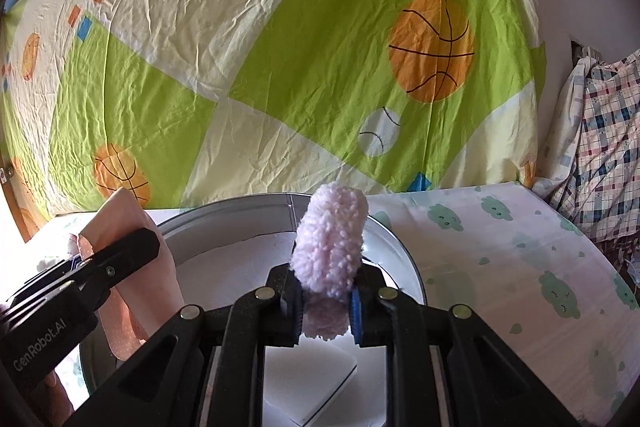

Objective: Organize soft objects
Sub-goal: 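Carry the puff and cloth over the tin and release both into it, then withdraw both open tools from above the tin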

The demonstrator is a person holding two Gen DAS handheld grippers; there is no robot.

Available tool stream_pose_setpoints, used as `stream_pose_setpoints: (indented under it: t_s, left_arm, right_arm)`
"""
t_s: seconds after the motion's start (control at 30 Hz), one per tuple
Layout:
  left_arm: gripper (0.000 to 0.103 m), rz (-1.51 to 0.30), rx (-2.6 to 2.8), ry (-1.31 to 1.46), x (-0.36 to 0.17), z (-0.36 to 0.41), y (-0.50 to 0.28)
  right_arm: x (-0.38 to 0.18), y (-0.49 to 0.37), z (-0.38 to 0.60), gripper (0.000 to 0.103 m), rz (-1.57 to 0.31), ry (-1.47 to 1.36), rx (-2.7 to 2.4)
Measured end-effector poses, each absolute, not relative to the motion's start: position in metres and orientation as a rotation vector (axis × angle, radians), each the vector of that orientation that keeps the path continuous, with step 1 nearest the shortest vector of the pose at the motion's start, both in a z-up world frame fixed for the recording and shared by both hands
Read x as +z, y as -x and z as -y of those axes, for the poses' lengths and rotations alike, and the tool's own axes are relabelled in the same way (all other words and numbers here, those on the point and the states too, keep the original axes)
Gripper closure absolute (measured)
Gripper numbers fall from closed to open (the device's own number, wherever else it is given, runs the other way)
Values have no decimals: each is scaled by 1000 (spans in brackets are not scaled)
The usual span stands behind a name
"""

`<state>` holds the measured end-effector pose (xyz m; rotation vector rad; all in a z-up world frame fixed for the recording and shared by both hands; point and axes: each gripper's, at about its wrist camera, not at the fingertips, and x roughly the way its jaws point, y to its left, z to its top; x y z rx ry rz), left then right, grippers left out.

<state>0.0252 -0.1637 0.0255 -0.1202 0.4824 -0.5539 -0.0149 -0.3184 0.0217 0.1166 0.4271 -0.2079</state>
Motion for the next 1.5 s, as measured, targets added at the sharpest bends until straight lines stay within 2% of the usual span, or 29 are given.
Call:
stream_pose_setpoints:
  t_s: [0.37,0.43,0.47,0.5,0.53,0.57,0.6,0.63,0.7,0.77,1.07,1.37,1.5]
  left_arm:
    - [89,-474,-487,60,20,165,-24]
    - [86,-466,-472,51,20,164,-22]
    - [79,-462,-466,49,20,163,-21]
    - [64,-457,-453,49,20,162,-20]
    - [54,-448,-436,51,20,160,-18]
    - [33,-431,-415,56,22,157,-15]
    - [25,-409,-389,62,23,154,-11]
    - [22,-386,-370,65,26,150,-8]
    - [2,-359,-348,78,30,142,-5]
    - [0,-338,-327,117,32,132,-2]
    - [0,-330,-250,132,27,110,4]
    - [0,-276,-175,35,24,108,18]
    - [0,-264,-157,-12,22,110,21]
  right_arm:
    - [13,4,312,83,-478,-94,-194]
    - [13,4,312,83,-480,-94,-190]
    - [13,4,311,80,-478,-97,-188]
    - [14,5,312,75,-474,-102,-183]
    - [14,5,312,73,-476,-105,-178]
    - [14,5,312,66,-479,-108,-175]
    - [14,5,312,57,-481,-110,-171]
    - [15,6,311,54,-480,-111,-165]
    - [17,10,311,34,-457,-107,-175]
    - [21,15,313,26,-424,-104,-197]
    - [24,23,315,25,-402,-108,-221]
    - [26,35,311,24,-342,-97,-238]
    - [28,39,307,16,-314,-73,-262]
